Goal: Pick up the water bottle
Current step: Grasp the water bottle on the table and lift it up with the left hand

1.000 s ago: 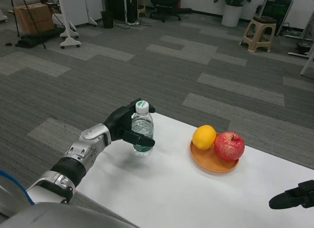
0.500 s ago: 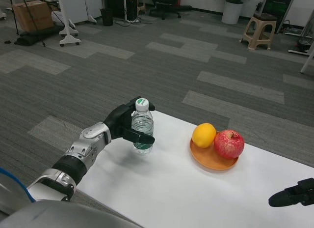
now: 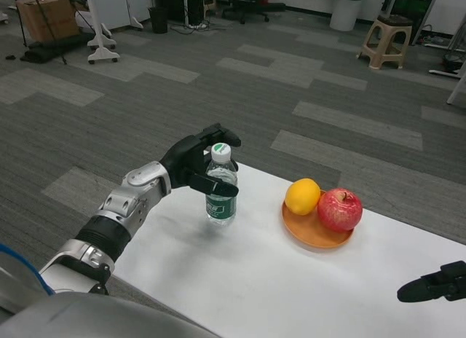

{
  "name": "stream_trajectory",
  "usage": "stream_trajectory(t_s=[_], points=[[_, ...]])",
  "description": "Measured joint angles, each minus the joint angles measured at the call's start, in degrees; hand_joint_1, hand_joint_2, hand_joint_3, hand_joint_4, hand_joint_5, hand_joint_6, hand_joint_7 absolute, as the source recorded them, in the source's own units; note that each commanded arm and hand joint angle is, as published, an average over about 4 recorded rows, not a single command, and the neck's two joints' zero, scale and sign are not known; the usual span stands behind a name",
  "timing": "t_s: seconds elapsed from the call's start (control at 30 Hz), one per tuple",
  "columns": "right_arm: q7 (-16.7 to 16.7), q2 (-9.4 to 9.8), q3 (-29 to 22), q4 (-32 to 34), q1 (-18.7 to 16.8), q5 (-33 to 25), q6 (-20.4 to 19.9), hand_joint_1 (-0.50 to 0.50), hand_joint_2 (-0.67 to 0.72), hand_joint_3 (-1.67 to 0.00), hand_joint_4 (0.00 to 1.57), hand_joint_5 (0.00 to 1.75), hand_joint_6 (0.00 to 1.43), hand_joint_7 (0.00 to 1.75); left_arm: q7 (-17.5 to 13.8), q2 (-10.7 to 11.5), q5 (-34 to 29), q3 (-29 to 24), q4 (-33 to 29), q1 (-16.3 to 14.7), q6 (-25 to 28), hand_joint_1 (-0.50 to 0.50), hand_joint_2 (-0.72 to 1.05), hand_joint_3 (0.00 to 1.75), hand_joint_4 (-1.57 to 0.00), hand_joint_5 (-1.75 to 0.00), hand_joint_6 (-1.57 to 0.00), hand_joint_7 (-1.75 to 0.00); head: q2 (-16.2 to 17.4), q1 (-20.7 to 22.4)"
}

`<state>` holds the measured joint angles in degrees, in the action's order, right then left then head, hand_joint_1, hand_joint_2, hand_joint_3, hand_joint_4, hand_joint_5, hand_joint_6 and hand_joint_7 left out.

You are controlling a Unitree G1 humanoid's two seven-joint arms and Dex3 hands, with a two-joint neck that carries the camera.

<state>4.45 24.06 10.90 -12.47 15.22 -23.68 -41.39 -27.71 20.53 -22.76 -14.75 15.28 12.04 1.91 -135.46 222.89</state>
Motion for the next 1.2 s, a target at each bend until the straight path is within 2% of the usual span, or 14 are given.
stream_trajectory(t_s=[0.17, 0.33, 0.5, 0.63, 0.73, 0.83, 1.07, 1.1, 1.2], points=[[0.01, -0.01, 0.00, -0.03, 0.00, 0.00, -0.02, -0.25, 0.53, 0.00, 0.00, 0.00, 0.00, 0.00, 0.01, 0.89, -3.18, 0.48, -4.96, 0.78, 2.82, 0.50, 0.60, 0.35, -0.15, -1.75, -0.10, -1.68, -0.83, -0.70], [0.02, -0.01, 0.00, -0.07, 0.00, 0.00, -0.02, -0.25, 0.53, 0.00, 0.00, 0.00, 0.00, 0.00, 0.00, 1.83, -3.93, 1.25, -7.18, 1.23, 4.96, 0.50, 0.60, 0.35, -0.15, -1.75, -0.10, -1.68, -1.22, -1.23], [0.02, -0.01, -0.09, -0.06, 0.00, 0.00, -0.02, -0.25, 0.53, 0.00, 0.00, 0.00, 0.00, 0.00, 0.00, 2.26, -4.11, 1.59, -7.83, 1.81, 5.41, 0.50, 0.60, 0.35, -0.15, -1.75, -0.10, -1.68, -1.28, -1.54], [0.02, -0.01, -0.22, -0.06, -0.01, 0.00, -0.02, -0.25, 0.53, 0.00, 0.00, 0.00, 0.00, 0.00, 0.00, 2.26, -3.80, 1.70, -7.80, 1.82, 5.39, 0.50, 0.54, 0.41, -0.07, -1.75, -0.09, -1.68, -1.04, -1.30], [0.02, -0.01, -0.22, -0.06, -0.01, 0.00, -0.02, -0.25, 0.53, 0.00, 0.00, 0.00, 0.00, 0.00, 0.01, 2.25, -3.61, 1.71, -7.17, 1.83, 4.72, 0.50, 0.60, 0.35, 0.00, -1.75, -0.01, -1.68, -0.89, -1.08], [0.03, 0.00, -0.22, -0.06, -0.02, 0.00, -0.03, -0.25, 0.53, 0.00, 0.00, 0.00, 0.00, 0.00, 0.06, 2.15, -3.22, 1.71, -5.49, 1.82, 3.13, 0.49, 0.65, 0.35, 0.00, -1.75, 0.00, -1.68, -0.81, -1.12], [0.06, 0.00, -0.22, 0.00, -0.06, 0.00, -0.04, -0.25, 0.53, 0.00, 0.00, 0.00, 0.00, 0.00, 0.56, 1.05, -1.14, 1.69, -0.40, 1.54, -0.98, 0.33, 0.63, 0.33, 0.00, -1.75, 0.00, -1.52, -0.84, -1.04], [0.07, 0.00, -0.22, 0.03, -0.08, 0.00, -0.04, -0.25, 0.53, 0.00, 0.00, 0.00, 0.00, 0.00, 0.73, 0.85, -0.85, 1.69, 0.54, 1.51, -1.83, 0.27, 0.63, 0.31, 0.00, -1.75, 0.00, -1.47, -0.84, -1.03], [0.07, 0.00, -0.22, 0.10, -0.14, 0.00, -0.04, -0.25, 0.53, 0.00, 0.00, 0.00, 0.00, 0.00, 1.31, 0.59, -0.07, 1.69, 2.71, 1.42, -3.61, -0.07, 0.69, 0.26, 0.00, -1.75, 0.00, -1.27, -0.86, -0.98]])
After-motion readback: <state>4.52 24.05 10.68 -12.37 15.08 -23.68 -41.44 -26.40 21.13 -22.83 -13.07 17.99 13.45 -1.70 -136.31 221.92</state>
